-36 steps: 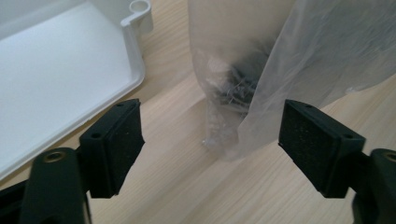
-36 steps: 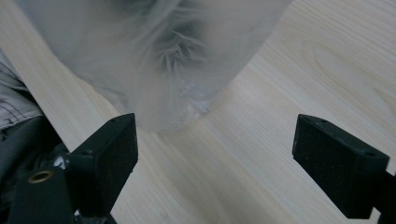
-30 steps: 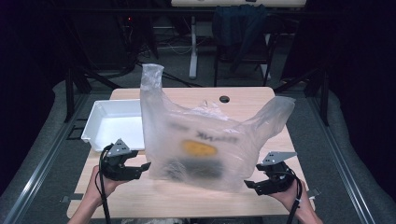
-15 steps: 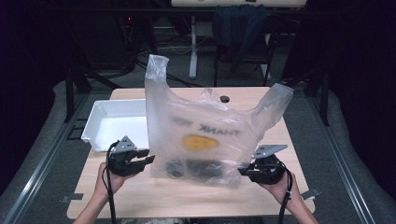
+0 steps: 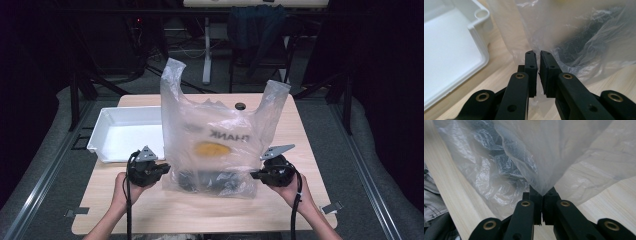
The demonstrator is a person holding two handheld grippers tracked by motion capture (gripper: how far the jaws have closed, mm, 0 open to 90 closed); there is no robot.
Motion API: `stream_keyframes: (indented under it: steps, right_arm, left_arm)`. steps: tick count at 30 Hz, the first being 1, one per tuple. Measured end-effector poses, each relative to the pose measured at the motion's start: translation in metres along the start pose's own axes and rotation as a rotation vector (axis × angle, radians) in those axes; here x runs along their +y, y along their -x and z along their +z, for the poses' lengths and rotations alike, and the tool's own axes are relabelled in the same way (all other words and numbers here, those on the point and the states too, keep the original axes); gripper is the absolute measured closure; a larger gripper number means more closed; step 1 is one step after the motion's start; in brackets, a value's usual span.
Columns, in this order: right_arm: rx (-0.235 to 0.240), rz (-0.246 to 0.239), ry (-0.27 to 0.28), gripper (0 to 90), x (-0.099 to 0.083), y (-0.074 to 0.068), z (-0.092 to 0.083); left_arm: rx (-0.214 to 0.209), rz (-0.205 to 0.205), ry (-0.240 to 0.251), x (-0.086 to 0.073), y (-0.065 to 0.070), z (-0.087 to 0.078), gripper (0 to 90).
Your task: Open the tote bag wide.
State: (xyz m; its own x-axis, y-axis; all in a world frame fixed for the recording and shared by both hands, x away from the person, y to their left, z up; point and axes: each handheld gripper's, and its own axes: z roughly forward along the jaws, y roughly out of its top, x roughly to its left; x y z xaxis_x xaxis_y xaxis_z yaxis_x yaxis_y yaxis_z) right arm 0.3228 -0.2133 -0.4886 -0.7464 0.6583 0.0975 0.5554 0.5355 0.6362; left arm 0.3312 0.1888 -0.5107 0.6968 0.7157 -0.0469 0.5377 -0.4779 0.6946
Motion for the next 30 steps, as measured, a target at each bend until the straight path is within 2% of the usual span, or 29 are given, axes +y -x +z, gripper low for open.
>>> stream_keyframes:
  steps: [5,7,8,11,16,17,19,22,25,28,29,30]
  right_arm:
    - [0.006,0.025,-0.052,88.7,0.006,0.006,0.018]
    - [0.012,0.031,-0.077,88.7,0.006,0.008,0.024]
    - [0.016,0.035,-0.088,88.7,0.005,0.009,0.026]
    - [0.013,0.038,-0.099,88.1,0.002,0.010,0.027]
    - [0.000,0.036,-0.062,77.6,0.001,0.008,0.019]
    - [0.012,0.038,-0.056,72.4,0.001,0.007,0.017]
    - [0.008,0.043,-0.044,62.4,0.000,0.006,0.013]
    - [0.006,0.046,0.000,49.3,0.001,0.006,0.003]
    - [0.002,0.045,0.041,40.6,0.005,0.005,-0.007]
    - [-0.008,0.061,0.072,38.5,0.014,0.007,-0.009]
    - [-0.010,0.067,0.075,40.4,0.016,0.007,-0.008]
    - [-0.010,0.066,0.075,46.7,0.018,0.009,-0.005]
  left_arm:
    - [0.006,0.003,-0.063,-0.006,-0.002,0.010,85.4]
    - [0.013,-0.009,-0.080,-0.010,-0.002,0.014,85.7]
    - [0.018,0.001,-0.088,-0.011,-0.003,0.015,85.7]
    - [0.022,-0.011,-0.090,-0.013,-0.004,0.016,85.9]
    - [0.024,-0.013,-0.088,-0.015,-0.004,0.014,86.4]
    - [0.027,-0.008,-0.088,-0.015,-0.004,0.013,86.5]
    - [0.024,-0.012,-0.088,-0.015,-0.004,0.014,86.6]
    - [0.021,-0.009,-0.096,-0.016,-0.004,0.014,86.7]
    - [0.014,-0.010,-0.101,-0.018,-0.004,0.015,86.7]
    - [0.006,-0.012,-0.109,-0.019,-0.004,0.016,86.7]
    - [0.005,-0.013,-0.112,-0.019,-0.004,0.016,86.7]
    - [0.004,-0.011,-0.115,-0.020,-0.003,0.016,86.7]
